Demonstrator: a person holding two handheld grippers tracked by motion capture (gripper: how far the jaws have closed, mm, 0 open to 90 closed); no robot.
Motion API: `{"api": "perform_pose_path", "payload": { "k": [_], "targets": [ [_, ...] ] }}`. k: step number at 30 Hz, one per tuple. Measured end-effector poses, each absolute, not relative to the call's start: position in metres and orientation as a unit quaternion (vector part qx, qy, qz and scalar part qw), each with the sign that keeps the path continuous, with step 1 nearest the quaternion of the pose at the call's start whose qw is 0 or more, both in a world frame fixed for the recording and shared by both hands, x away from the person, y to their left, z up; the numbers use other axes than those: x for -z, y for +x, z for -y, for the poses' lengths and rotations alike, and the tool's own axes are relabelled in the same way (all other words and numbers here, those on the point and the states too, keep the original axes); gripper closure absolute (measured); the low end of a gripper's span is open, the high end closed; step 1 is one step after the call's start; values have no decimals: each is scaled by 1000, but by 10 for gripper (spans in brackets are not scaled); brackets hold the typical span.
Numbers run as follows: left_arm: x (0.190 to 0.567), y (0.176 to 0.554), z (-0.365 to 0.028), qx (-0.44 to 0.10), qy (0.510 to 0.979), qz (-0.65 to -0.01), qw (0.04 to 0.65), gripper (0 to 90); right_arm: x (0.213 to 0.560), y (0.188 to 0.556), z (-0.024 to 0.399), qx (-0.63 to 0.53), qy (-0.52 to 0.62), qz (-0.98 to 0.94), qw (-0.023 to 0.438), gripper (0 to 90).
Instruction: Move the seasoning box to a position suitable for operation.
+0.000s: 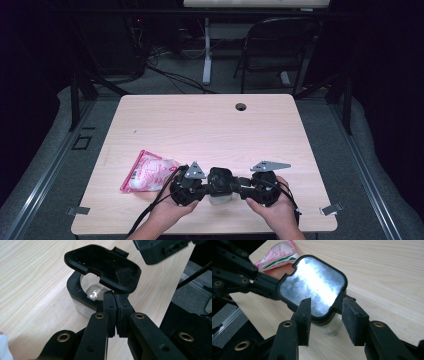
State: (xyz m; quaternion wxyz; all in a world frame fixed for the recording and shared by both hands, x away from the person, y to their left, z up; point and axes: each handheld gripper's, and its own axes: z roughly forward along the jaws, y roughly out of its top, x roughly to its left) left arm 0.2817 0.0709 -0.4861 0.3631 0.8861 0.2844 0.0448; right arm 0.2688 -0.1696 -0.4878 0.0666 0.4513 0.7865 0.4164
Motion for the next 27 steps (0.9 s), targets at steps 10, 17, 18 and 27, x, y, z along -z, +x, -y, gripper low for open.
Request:
{"api": "perform_pose_path", "payload": {
  "k": [10, 17, 18, 27],
  "targets": [
    [471, 288, -64, -45, 888, -277, 364, 856, 480, 255, 158, -404, 420, -810, 70, 537],
    [464, 291, -58, -50, 890, -273, 362, 840, 483, 255, 148, -391, 411, -819, 92, 489],
    [463, 291, -56, -52, 890, -273, 361, 834, 484, 256, 144, -388, 411, -819, 98, 474],
    [467, 293, -55, -60, 889, -279, 357, 746, 486, 261, 143, -388, 422, -813, 108, 500]
  ]
}}
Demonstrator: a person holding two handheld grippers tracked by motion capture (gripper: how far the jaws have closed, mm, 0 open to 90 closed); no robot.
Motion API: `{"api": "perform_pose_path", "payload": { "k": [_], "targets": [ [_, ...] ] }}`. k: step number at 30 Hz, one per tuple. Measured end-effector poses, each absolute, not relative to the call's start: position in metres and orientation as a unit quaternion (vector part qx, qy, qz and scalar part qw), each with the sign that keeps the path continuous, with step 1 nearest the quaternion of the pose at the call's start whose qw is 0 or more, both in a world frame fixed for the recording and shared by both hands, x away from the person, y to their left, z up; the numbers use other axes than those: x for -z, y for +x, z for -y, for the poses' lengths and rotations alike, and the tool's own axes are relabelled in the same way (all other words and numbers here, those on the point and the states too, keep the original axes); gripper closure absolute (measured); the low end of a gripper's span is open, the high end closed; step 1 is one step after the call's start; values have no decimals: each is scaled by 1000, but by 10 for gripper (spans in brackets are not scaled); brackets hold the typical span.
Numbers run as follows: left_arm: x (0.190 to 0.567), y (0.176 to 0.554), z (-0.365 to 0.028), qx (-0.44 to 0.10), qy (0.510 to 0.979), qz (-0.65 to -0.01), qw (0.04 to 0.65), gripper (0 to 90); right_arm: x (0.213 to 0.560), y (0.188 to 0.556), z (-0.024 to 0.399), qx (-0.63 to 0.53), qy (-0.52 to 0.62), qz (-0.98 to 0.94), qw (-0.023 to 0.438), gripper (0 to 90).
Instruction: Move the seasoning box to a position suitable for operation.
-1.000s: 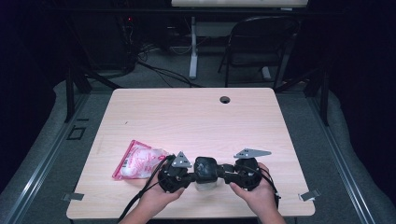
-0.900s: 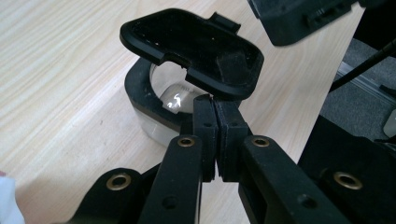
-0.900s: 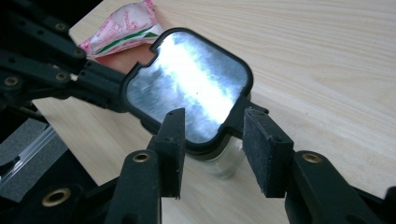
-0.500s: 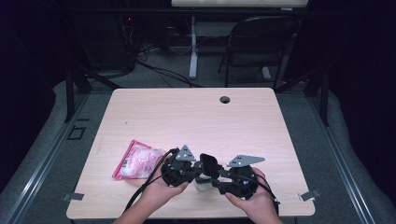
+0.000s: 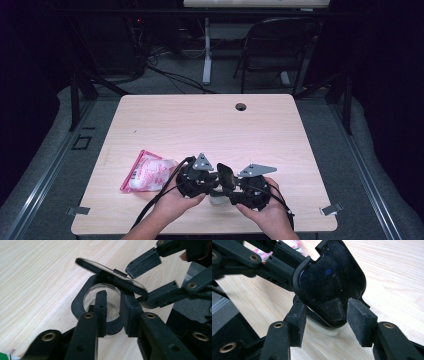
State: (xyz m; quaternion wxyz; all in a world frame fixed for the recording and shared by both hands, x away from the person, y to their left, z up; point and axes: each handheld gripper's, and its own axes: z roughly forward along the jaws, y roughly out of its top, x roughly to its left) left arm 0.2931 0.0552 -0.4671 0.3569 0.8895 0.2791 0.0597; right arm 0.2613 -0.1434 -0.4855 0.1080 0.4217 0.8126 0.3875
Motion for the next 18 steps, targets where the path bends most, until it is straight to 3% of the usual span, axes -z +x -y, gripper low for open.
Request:
{"api": "perform_pose_path", "payload": {
  "k": [11, 18],
  "targets": [
    [484, 305, -59, -78, 883, -310, 342, 561, 483, 262, 146, -390, 423, -812, 101, 512],
    [491, 311, -59, -93, 886, -318, 325, 580, 483, 261, 148, -394, 425, -809, 99, 523]
  ]
}}
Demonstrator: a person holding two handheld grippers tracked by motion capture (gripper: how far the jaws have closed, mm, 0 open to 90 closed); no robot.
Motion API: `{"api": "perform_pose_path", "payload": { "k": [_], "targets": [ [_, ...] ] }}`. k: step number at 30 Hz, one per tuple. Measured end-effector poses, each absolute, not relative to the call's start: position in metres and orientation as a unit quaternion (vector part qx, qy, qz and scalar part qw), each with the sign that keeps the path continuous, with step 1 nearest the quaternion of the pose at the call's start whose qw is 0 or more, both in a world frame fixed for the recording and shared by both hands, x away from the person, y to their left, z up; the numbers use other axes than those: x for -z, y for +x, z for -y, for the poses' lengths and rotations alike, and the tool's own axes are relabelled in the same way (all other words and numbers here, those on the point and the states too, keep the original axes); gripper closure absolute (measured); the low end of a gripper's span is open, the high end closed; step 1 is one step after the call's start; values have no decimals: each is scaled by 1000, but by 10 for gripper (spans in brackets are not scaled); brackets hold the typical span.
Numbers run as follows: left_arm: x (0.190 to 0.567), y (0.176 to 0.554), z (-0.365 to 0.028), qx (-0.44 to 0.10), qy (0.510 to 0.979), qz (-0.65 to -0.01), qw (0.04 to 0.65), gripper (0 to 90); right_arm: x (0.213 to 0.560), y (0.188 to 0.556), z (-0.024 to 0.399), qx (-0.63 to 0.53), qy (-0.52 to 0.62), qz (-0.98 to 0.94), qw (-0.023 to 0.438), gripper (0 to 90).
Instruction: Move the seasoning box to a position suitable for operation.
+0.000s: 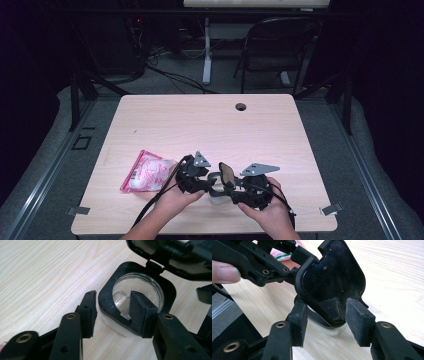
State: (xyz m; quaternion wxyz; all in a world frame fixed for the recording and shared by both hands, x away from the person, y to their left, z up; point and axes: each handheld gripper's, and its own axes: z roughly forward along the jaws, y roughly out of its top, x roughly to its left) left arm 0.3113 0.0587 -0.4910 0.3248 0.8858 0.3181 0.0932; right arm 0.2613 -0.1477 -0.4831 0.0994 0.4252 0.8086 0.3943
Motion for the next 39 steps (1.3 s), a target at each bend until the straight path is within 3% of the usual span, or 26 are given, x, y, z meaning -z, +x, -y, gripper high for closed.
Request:
{"api": "perform_pose_path", "payload": {
  "k": [5, 20, 32, 39],
  "targets": [
    [495, 314, -60, -82, 887, -321, 321, 649, 482, 261, 150, -398, 423, -807, 101, 534],
    [496, 314, -60, -81, 888, -317, 323, 651, 478, 259, 158, -401, 427, -805, 100, 591],
    [496, 315, -62, -83, 885, -315, 332, 671, 477, 258, 179, -400, 437, -799, 102, 796],
    [496, 313, -62, -86, 885, -316, 332, 667, 478, 260, 183, -404, 448, -791, 100, 806]
  ]
}}
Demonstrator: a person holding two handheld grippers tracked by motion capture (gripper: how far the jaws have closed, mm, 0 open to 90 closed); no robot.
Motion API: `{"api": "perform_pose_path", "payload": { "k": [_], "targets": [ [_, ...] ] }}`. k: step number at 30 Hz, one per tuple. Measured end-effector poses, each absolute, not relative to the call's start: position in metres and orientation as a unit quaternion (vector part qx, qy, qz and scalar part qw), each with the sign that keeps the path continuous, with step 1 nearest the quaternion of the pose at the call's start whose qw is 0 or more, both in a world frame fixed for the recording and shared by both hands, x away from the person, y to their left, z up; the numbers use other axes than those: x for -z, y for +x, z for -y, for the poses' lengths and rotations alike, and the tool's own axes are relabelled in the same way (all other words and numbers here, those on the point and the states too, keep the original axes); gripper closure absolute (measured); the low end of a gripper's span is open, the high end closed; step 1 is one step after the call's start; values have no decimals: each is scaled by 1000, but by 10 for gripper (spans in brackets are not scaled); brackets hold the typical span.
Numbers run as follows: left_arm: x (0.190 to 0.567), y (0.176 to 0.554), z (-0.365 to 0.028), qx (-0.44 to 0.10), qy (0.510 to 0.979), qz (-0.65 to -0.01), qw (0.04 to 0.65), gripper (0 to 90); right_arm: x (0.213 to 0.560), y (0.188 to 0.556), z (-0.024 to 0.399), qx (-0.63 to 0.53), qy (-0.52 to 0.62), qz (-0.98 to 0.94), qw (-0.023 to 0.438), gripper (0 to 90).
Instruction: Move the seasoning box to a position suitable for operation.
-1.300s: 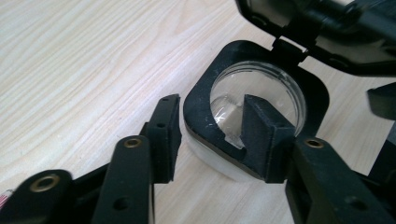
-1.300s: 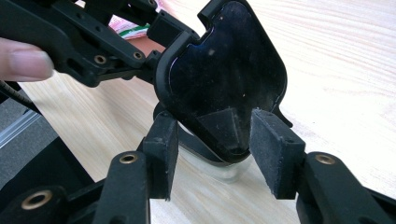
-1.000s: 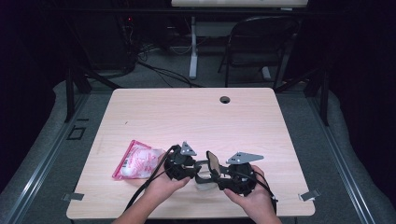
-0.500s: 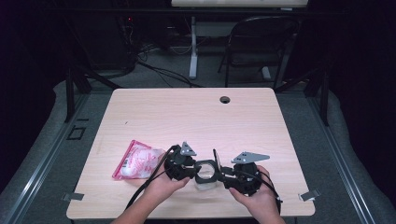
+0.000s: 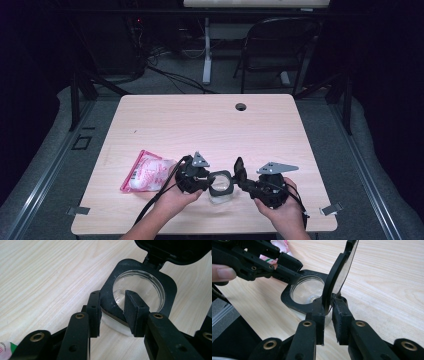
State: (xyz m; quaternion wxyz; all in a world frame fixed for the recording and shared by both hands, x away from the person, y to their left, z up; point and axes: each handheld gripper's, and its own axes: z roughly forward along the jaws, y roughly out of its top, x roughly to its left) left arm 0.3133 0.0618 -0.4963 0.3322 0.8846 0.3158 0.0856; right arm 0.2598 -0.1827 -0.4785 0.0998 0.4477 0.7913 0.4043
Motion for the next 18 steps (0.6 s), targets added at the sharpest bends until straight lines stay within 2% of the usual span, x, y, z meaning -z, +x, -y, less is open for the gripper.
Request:
{"api": "perform_pose_path", "payload": {
  "k": [18],
  "targets": [
    [498, 314, -61, -81, 877, -332, 339, 622, 485, 286, 192, -433, 473, -762, 94, 849]
  ]
}}
